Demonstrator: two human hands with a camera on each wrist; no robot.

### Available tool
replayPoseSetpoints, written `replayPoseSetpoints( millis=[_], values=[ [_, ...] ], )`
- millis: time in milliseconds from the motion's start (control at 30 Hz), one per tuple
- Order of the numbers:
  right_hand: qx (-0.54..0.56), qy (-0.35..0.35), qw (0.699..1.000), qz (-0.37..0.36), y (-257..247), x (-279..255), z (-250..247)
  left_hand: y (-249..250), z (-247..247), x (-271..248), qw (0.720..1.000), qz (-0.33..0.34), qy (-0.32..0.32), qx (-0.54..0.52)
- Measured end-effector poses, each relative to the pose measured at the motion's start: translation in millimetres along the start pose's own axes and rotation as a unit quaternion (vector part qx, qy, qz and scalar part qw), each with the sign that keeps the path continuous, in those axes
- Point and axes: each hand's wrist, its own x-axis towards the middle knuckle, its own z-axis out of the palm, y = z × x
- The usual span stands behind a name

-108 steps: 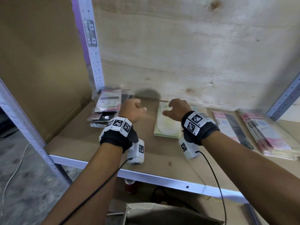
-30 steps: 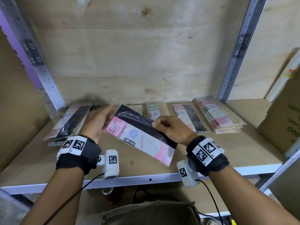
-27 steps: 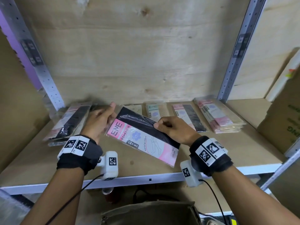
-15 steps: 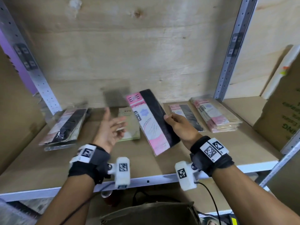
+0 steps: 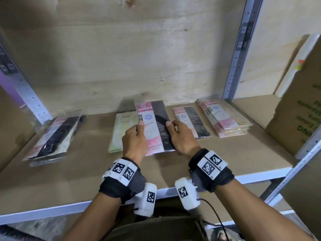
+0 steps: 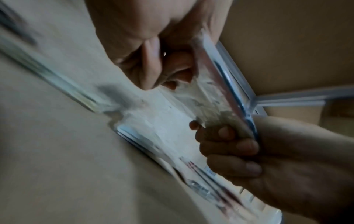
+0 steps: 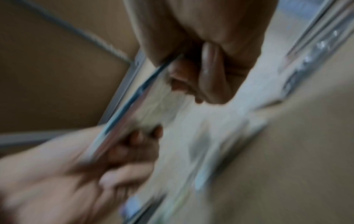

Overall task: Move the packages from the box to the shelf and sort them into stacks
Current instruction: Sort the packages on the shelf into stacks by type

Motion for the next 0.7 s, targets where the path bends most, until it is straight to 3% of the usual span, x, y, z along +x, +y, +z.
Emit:
replayPoseSetpoints(
  millis=[100,167,267,367,500,700],
  values=[
    [0.037,0.029,0.999,0.024,-3,13,-16,8,14,7,0.996,-0.02,-0.019,-0.087],
    [0.086,0.029,0.993,0.077,-1,18,-31,17,24,15,0.995,-0.025,-0.025,-0.095],
    [0.208,-0.039,0.963,0.166,8,22,-55,33,38,30,0.994,-0.054,-0.071,-0.055],
    [0.259,-0.09,0.945,0.178,19,26,-80,47,49,39,0.987,-0.061,-0.146,-0.018],
    [0.13,-0.072,0.974,0.169,36,39,-97,61,57,45,0.967,-0.079,-0.244,-0.013],
    [-0.078,-0.021,0.984,0.162,49,42,-98,78,82,47,0.952,-0.031,-0.285,0.106]
  ],
)
